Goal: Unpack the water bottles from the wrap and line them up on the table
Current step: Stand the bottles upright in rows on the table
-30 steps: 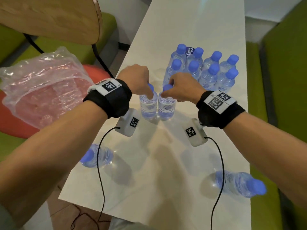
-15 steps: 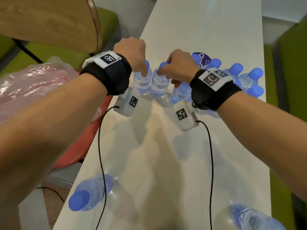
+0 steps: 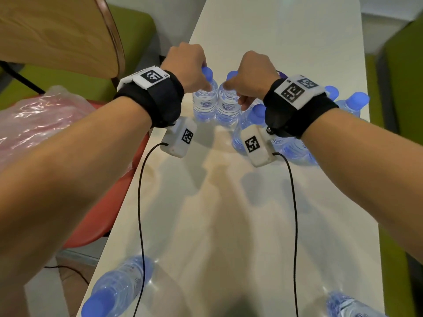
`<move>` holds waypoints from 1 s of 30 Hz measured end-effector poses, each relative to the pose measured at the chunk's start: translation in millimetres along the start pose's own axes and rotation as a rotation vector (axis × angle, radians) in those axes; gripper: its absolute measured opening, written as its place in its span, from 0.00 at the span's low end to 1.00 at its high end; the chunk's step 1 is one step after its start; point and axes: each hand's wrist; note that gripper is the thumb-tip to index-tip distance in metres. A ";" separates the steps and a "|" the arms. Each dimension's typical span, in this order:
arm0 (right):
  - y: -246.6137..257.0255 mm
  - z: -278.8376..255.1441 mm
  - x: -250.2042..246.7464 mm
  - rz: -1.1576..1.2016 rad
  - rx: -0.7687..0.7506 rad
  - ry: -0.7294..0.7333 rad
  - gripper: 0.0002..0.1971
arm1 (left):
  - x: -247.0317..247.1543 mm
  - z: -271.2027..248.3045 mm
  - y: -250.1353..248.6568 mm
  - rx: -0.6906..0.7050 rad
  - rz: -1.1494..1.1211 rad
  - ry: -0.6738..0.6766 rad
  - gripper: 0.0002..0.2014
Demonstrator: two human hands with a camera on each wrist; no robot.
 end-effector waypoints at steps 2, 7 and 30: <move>0.0 0.6 3.8 -0.043 -0.022 -0.028 0.16 | 0.3 1.6 2.4 -0.001 -0.010 -0.010 0.21; -0.4 4.6 7.3 -0.124 -0.051 -0.070 0.17 | 1.0 1.6 4.6 -0.001 -0.029 -0.020 0.21; -8.3 -99.0 -8.3 -0.142 -0.133 -0.137 0.16 | -29.1 -98.7 -34.4 0.032 -0.054 -0.060 0.15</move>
Point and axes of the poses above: each hand's wrist, its own z-axis towards the middle knuckle, its own x-axis out of the palm, y = z × x, and after that the axes turned 2 degrees about y, right-handed
